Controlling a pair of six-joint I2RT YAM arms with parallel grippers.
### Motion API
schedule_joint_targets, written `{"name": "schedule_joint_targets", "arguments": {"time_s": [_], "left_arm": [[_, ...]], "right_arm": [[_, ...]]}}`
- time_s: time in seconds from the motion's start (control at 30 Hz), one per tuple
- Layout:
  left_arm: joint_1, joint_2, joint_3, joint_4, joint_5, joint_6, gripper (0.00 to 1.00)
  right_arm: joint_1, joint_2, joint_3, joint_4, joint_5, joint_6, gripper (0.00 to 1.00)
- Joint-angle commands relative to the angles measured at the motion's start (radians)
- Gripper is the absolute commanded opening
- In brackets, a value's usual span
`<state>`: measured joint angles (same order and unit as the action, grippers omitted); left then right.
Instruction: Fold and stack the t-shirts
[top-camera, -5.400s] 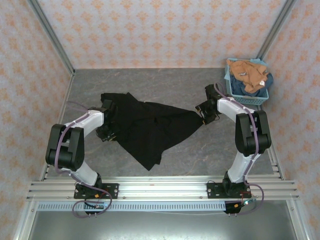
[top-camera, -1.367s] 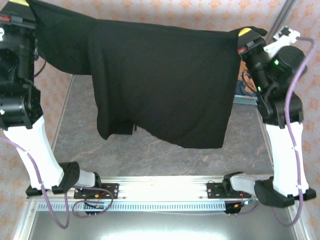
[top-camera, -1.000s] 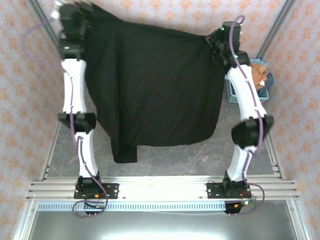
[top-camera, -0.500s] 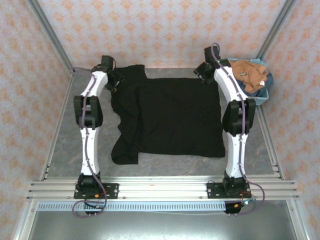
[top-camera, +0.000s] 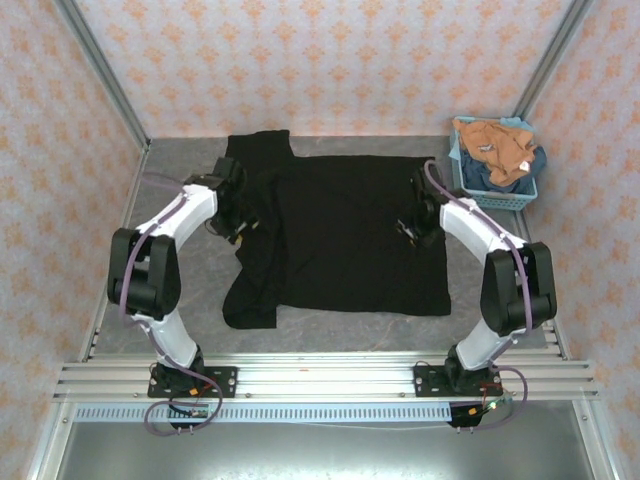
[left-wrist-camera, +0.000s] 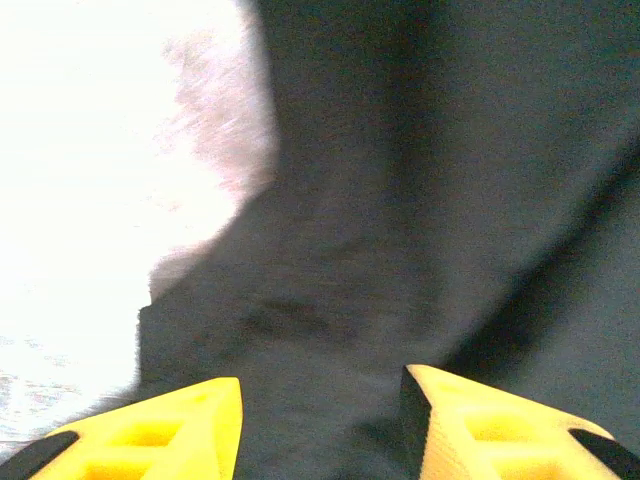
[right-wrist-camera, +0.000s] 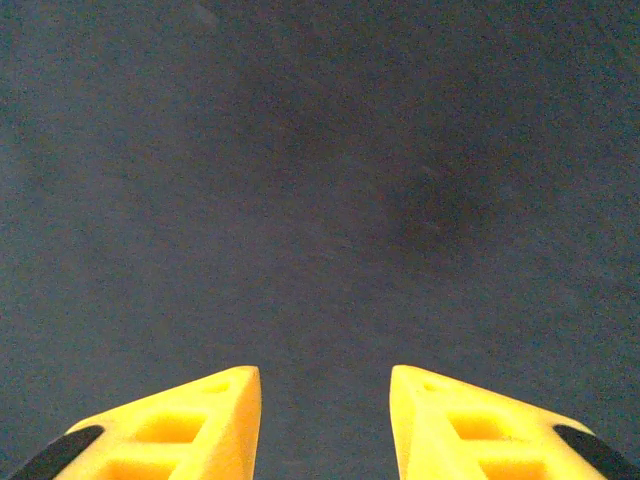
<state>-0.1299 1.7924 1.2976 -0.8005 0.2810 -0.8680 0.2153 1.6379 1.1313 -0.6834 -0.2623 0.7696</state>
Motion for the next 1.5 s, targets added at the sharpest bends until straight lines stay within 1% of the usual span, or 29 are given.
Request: {"name": "schedule_joint_targets", "arguments": {"time_s": [0.0, 0.13, 0.2, 0.3, 0.4, 0.53, 0.63, 0.73, 0.83, 0.9, 0.97, 1.03, 1.1, 1.13, 1.2, 1.3, 1.33, 1.37, 1.47], "left_arm": [[0.003, -0.006, -0.02, 0.001, -0.035, 0.013, 0.43], [0.005, 0.066, -0.015, 0.013, -0.091, 0.042, 0.38], [0.007, 0.105, 0.011, -0.017, -0.162, 0.07, 0.35], [0.037, 0.167, 0.044, -0.055, -0.256, 0.104, 0.27], [0.09, 0.221, 0.072, -0.06, -0.273, 0.139, 0.2], [0.147, 0.296, 0.147, -0.07, -0.282, 0.19, 0.16], [0.191, 0.328, 0.203, -0.068, -0.284, 0.216, 0.15], [0.234, 0.33, 0.253, -0.053, -0.29, 0.253, 0.16], [0.255, 0.328, 0.316, -0.035, -0.292, 0.318, 0.19], [0.26, 0.349, 0.387, -0.057, -0.305, 0.374, 0.21], [0.261, 0.378, 0.462, -0.084, -0.332, 0.412, 0.23], [0.262, 0.386, 0.508, -0.107, -0.387, 0.428, 0.27], [0.259, 0.354, 0.506, -0.103, -0.433, 0.425, 0.37], [0.256, 0.323, 0.492, -0.101, -0.44, 0.42, 0.4], [0.235, 0.237, 0.436, -0.104, -0.441, 0.41, 0.41], [0.18, 0.07, 0.302, -0.179, -0.425, 0.352, 0.44], [0.164, 0.015, 0.242, -0.219, -0.401, 0.303, 0.45], [0.149, -0.045, 0.167, -0.242, -0.354, 0.257, 0.48], [0.098, -0.207, -0.042, -0.254, -0.254, 0.126, 0.54]], "right_arm": [[-0.008, -0.014, -0.05, -0.036, 0.041, -0.024, 0.38], [-0.02, 0.044, -0.056, -0.099, 0.138, -0.065, 0.37], [-0.036, 0.077, -0.046, -0.125, 0.171, -0.08, 0.37], [-0.072, 0.152, -0.013, -0.154, 0.177, -0.107, 0.37], [-0.097, 0.224, 0.026, -0.158, 0.157, -0.132, 0.37], [-0.105, 0.294, 0.091, -0.173, 0.141, -0.147, 0.38], [-0.107, 0.32, 0.127, -0.175, 0.135, -0.151, 0.38], [-0.106, 0.358, 0.172, -0.189, 0.133, -0.167, 0.39], [-0.107, 0.377, 0.208, -0.189, 0.119, -0.198, 0.4], [-0.107, 0.375, 0.226, -0.182, 0.106, -0.223, 0.4], [-0.107, 0.362, 0.245, -0.183, 0.102, -0.249, 0.42], [-0.107, 0.34, 0.265, -0.195, 0.112, -0.267, 0.43], [-0.107, 0.306, 0.278, -0.209, 0.125, -0.28, 0.45], [-0.106, 0.284, 0.284, -0.218, 0.134, -0.283, 0.45], [-0.106, 0.235, 0.283, -0.232, 0.146, -0.284, 0.47], [-0.106, 0.16, 0.258, -0.247, 0.147, -0.271, 0.49], [-0.106, 0.134, 0.239, -0.249, 0.139, -0.263, 0.5], [-0.107, 0.108, 0.217, -0.246, 0.124, -0.255, 0.5], [-0.099, 0.044, 0.15, -0.219, 0.08, -0.234, 0.51]]}}
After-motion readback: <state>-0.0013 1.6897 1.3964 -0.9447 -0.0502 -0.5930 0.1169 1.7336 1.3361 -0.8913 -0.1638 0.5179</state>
